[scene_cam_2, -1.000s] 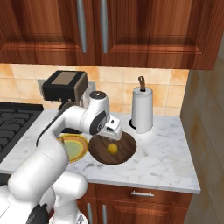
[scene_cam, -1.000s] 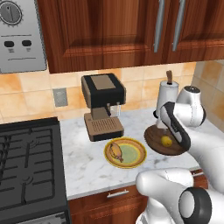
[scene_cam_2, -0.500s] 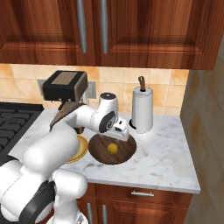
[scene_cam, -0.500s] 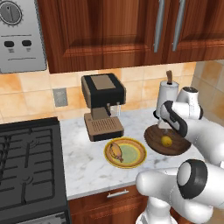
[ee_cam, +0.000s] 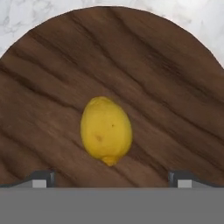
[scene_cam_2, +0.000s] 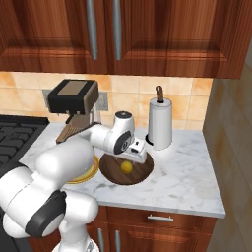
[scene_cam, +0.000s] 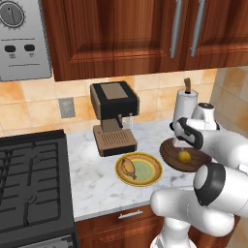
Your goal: Place the chicken drumstick on the plate and place the lemon on the same plate.
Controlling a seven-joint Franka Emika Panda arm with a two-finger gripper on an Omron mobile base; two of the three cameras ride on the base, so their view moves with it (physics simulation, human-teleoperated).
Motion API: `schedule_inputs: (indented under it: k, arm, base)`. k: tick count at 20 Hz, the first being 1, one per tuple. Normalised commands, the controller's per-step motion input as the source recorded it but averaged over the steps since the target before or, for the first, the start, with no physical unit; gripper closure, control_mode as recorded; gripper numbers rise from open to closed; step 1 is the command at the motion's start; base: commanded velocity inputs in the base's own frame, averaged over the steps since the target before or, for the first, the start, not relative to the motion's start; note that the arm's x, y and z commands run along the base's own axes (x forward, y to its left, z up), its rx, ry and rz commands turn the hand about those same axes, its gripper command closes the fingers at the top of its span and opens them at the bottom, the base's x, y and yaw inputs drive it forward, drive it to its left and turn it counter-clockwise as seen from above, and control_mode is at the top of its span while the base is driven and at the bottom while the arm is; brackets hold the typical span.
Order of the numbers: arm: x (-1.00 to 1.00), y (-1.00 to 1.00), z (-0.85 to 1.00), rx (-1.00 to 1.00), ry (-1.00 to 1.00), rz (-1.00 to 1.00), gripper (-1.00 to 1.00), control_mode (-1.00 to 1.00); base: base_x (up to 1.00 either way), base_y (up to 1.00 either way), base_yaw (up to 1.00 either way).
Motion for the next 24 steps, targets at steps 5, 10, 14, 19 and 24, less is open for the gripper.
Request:
schedule_inputs:
  k: [5, 10, 14, 19, 24]
  arm:
    - [0.02, 0.0, -0.21, 0.0, 0.0, 0.0, -1.0, -1.0]
    - [0.04, 0.0, -0.21, 0.0, 0.0, 0.0, -1.0, -1.0]
    - [0.11, 0.0, -0.22, 0.0, 0.0, 0.0, -1.0, -1.0]
    - [0.17, 0.0, -0.22, -0.01, 0.0, 0.0, -1.0, -1.0]
    - [0.2, 0.0, -0.14, 0.0, 0.0, 0.0, -1.0, -1.0]
  base:
    - [0.0, 0.0, 0.0]
    - [0.0, 0.0, 0.0]
    - [0.0, 0.0, 0.0]
    - [0.0, 0.0, 0.0]
    - [0.0, 0.0, 0.0]
